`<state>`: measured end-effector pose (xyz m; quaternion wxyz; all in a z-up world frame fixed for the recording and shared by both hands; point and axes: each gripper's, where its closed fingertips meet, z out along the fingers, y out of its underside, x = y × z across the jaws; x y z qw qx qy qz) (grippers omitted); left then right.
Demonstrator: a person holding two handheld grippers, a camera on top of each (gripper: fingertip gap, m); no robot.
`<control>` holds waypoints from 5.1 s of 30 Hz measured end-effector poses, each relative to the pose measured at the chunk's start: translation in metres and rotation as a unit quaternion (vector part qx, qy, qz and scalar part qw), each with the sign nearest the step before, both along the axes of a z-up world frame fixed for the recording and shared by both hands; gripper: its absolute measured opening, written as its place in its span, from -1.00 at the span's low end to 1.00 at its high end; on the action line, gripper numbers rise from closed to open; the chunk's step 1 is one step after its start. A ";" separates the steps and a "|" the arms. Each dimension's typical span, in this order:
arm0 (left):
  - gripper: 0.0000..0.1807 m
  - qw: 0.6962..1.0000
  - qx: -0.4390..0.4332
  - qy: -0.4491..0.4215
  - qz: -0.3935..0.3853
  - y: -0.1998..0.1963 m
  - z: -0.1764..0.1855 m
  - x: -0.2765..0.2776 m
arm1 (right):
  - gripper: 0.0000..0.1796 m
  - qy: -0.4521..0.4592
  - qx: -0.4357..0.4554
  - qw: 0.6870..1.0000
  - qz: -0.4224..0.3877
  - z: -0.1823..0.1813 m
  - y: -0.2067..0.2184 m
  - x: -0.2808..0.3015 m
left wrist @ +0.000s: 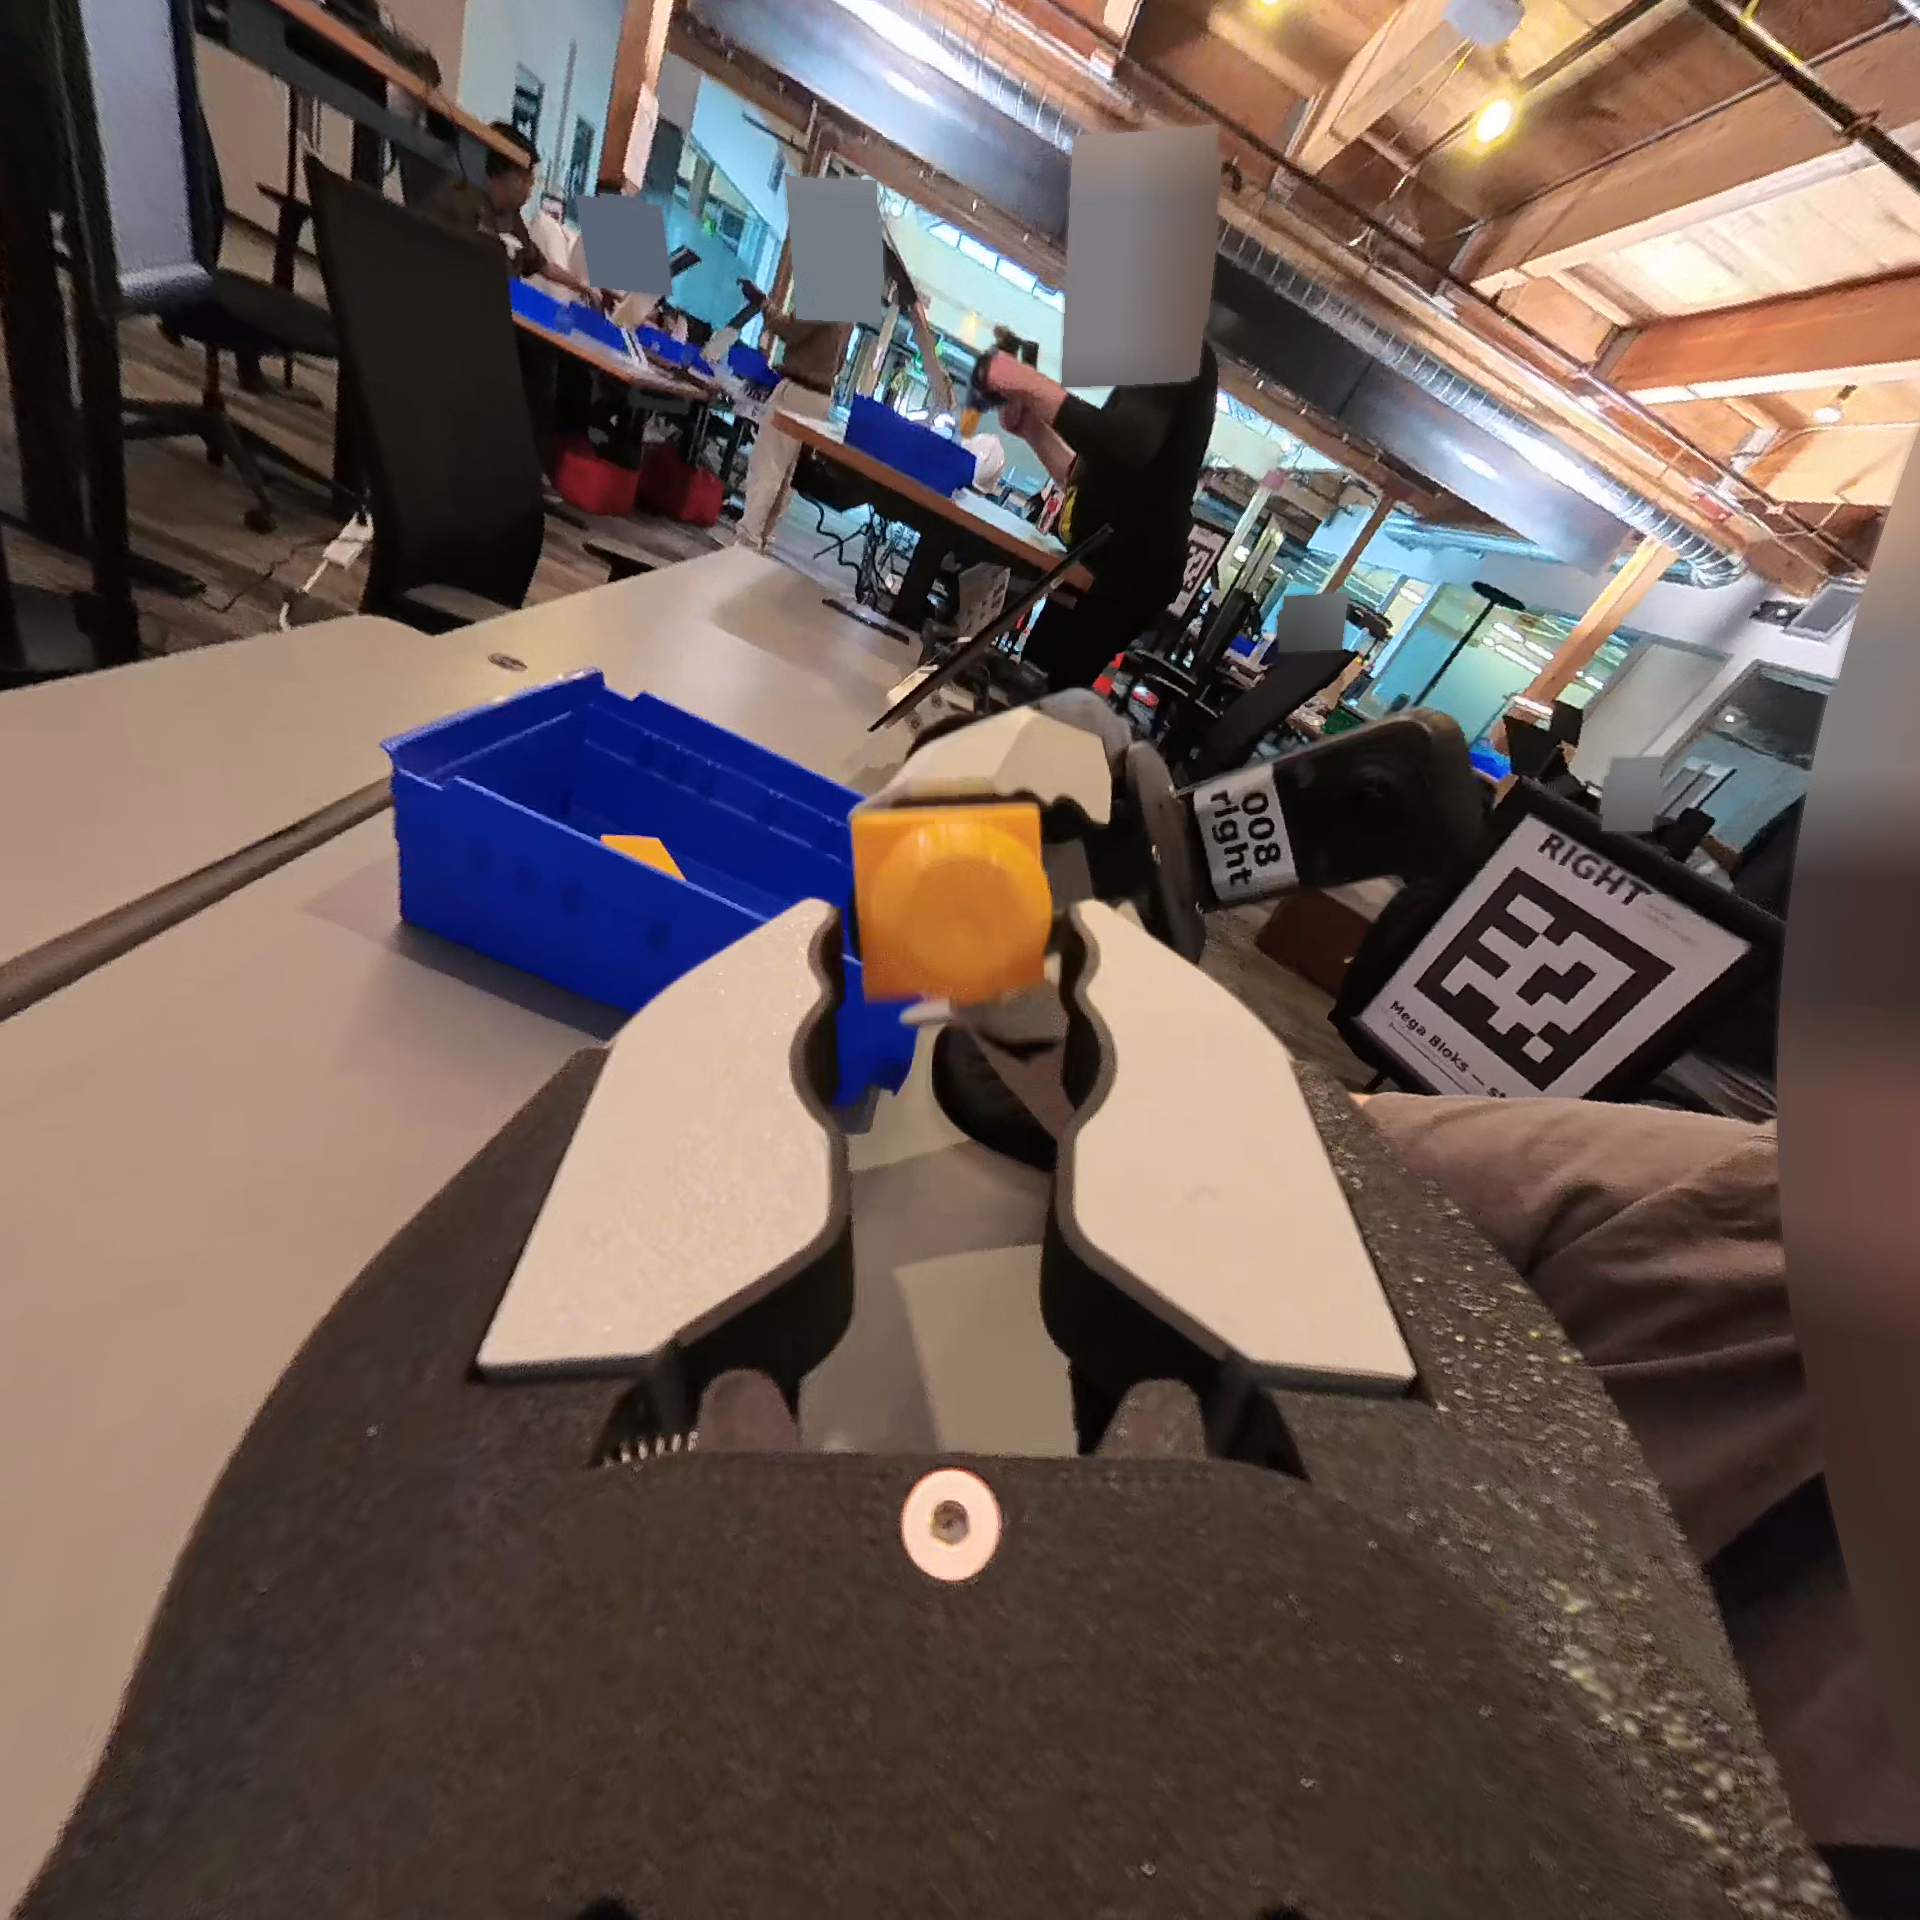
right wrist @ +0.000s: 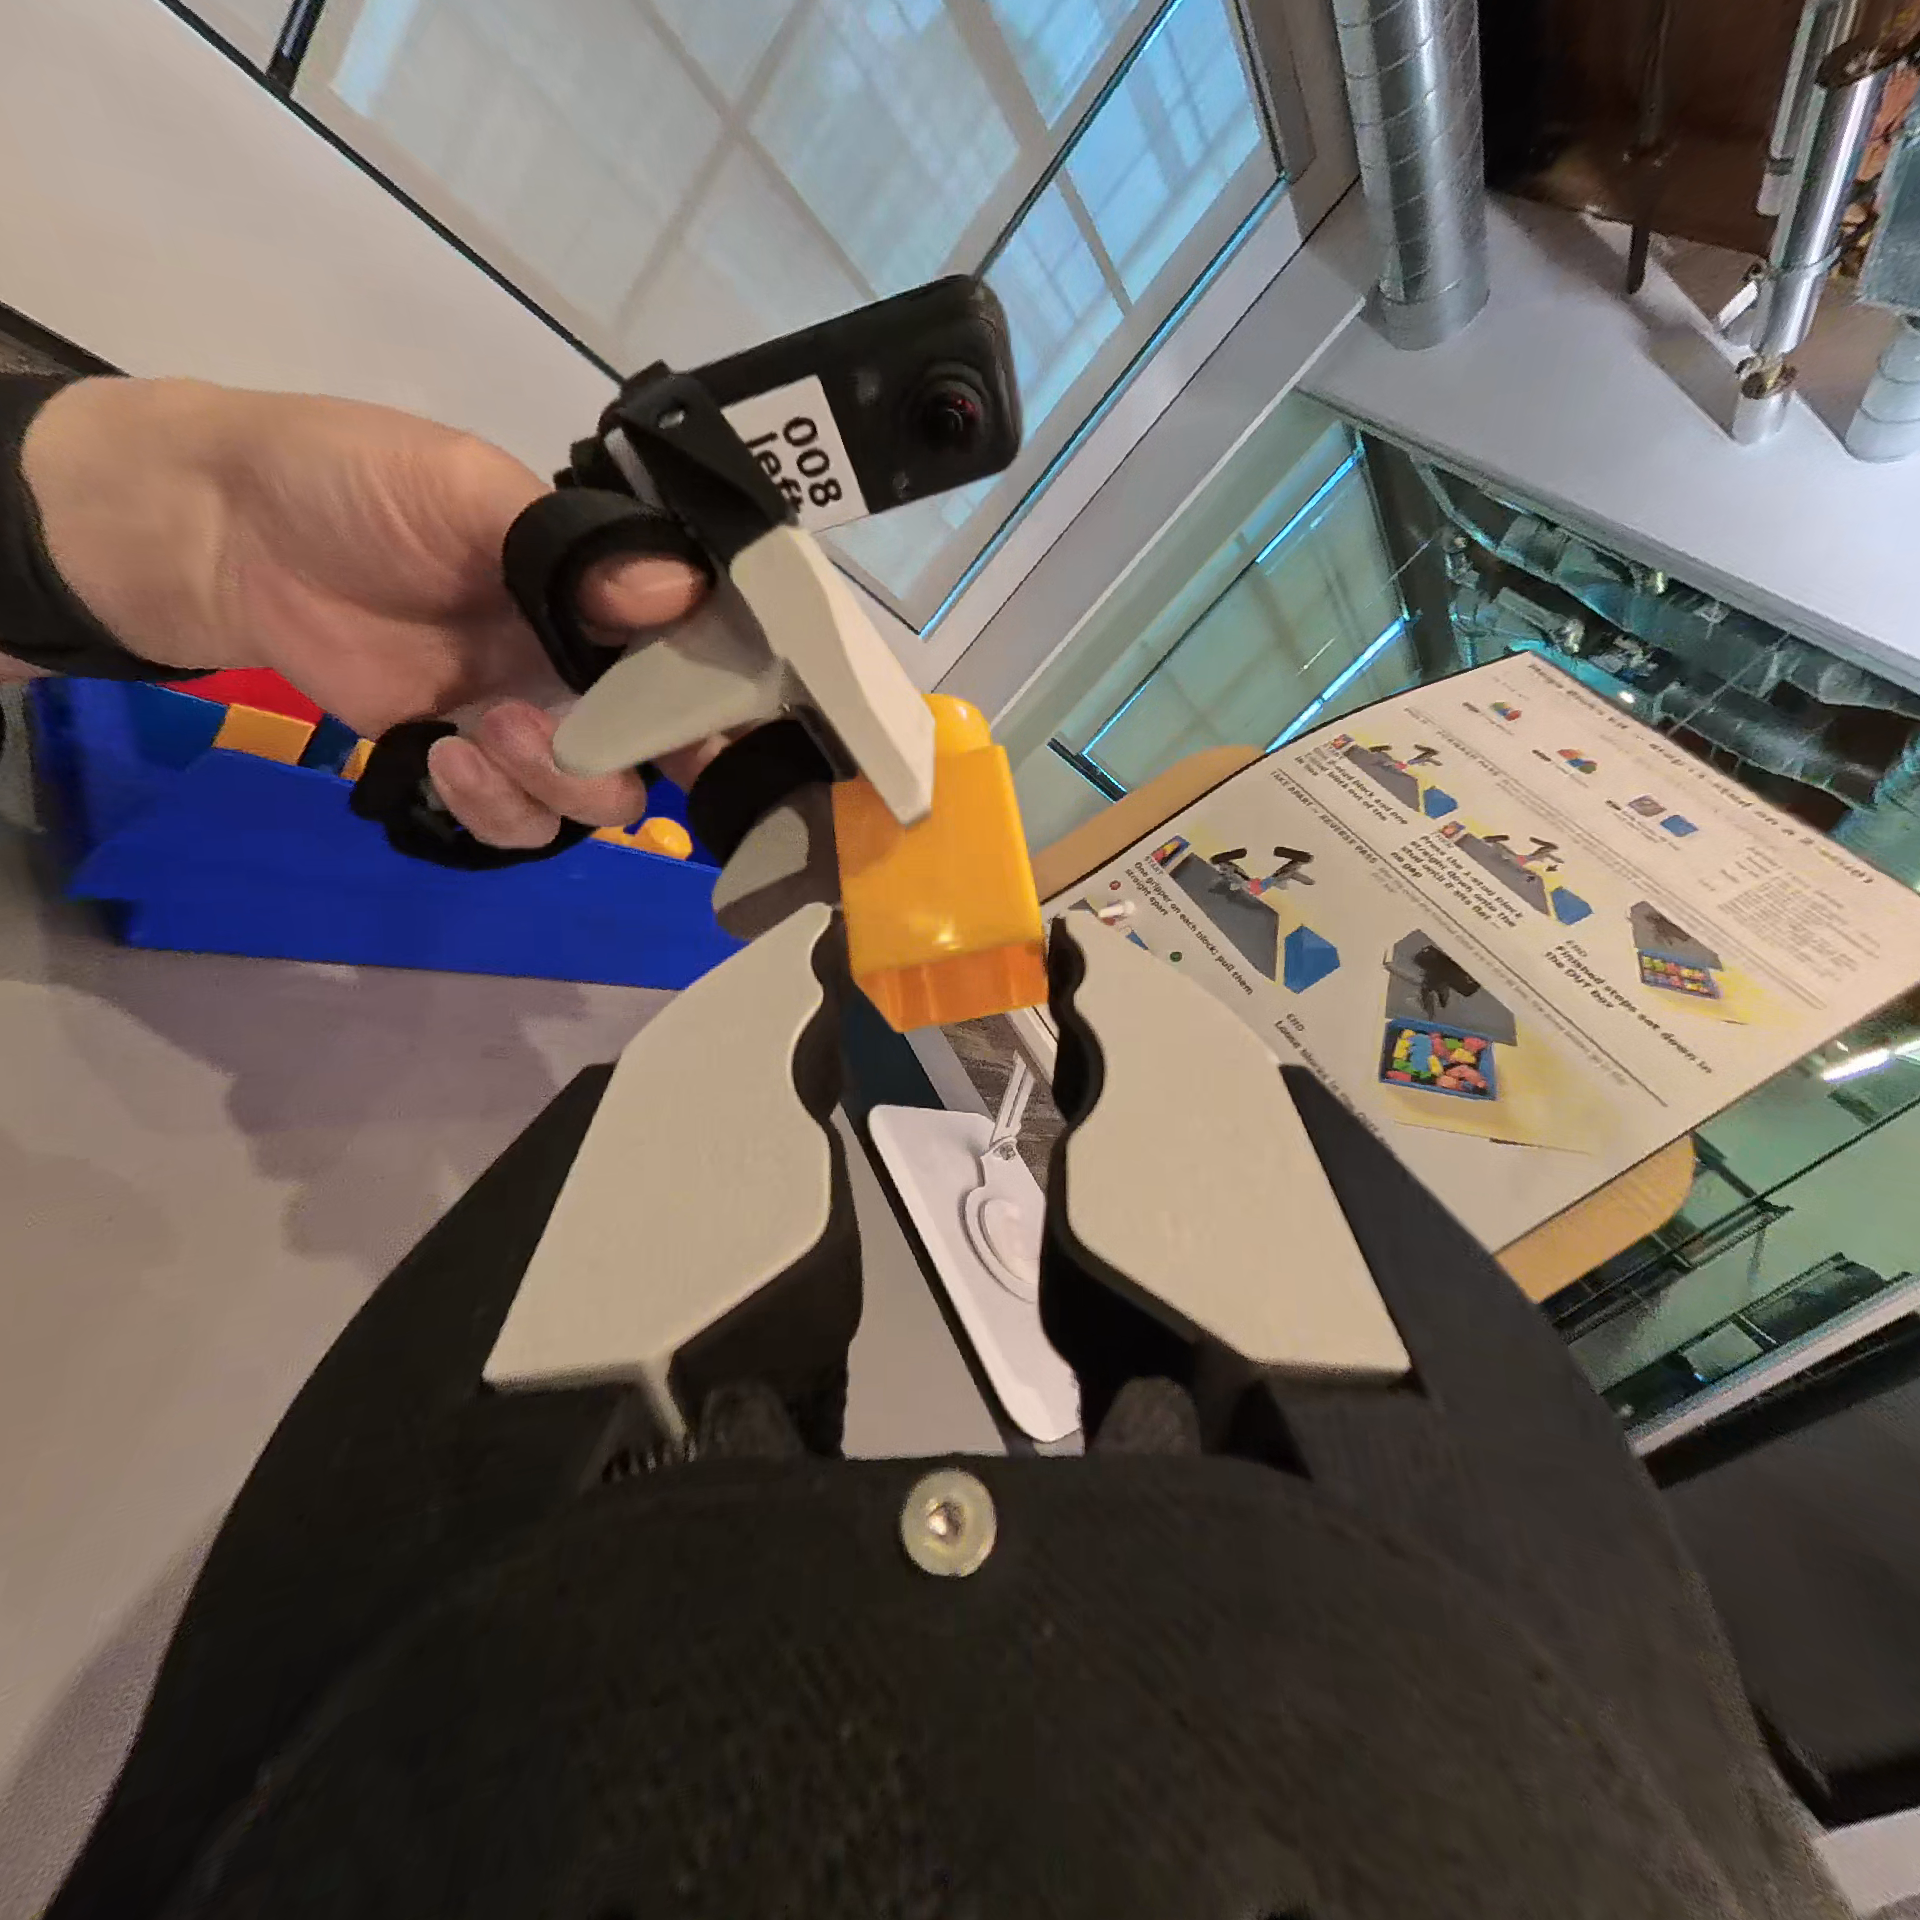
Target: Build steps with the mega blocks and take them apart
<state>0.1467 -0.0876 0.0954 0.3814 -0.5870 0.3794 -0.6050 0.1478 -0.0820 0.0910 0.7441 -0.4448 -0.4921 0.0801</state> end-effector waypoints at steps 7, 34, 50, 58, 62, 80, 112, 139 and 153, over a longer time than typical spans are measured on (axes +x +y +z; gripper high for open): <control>-0.51 0.985 0.054 0.111 0.119 0.022 0.018 -0.079 | -0.59 -0.046 -0.241 0.951 -0.188 -0.002 0.059 0.159; -0.52 0.810 0.077 0.560 0.156 0.059 -0.140 -0.261 | -0.41 -0.062 -0.614 0.628 -0.475 -0.175 0.070 0.350; -0.67 0.805 0.034 0.587 0.084 0.056 -0.175 -0.256 | -0.42 -0.091 -0.625 0.615 -0.472 -0.186 0.066 0.352; -0.67 0.825 0.096 0.540 0.134 0.057 -0.135 -0.260 | -0.47 -0.086 -0.594 0.643 -0.475 -0.167 0.071 0.346; -0.67 0.844 0.165 0.475 0.185 0.049 -0.083 -0.250 | -0.49 -0.067 -0.531 0.694 -0.482 -0.125 0.077 0.322; -0.68 0.937 0.221 0.271 -0.009 -0.028 -0.028 -0.053 | -0.58 -0.036 -0.263 0.959 0.102 -0.081 -0.015 -0.072; -0.60 0.980 0.165 0.112 0.026 -0.014 0.017 -0.066 | -0.58 0.022 -0.627 0.754 -0.195 -0.121 0.067 0.231; -0.60 0.966 0.001 0.205 -0.159 -0.057 -0.066 0.007 | -0.23 -0.243 0.021 0.966 0.089 -0.052 -0.045 -0.024; -0.25 0.841 0.130 0.526 0.015 -0.021 -0.107 -0.197 | -0.23 -0.285 -0.224 0.922 -0.137 -0.079 0.040 0.153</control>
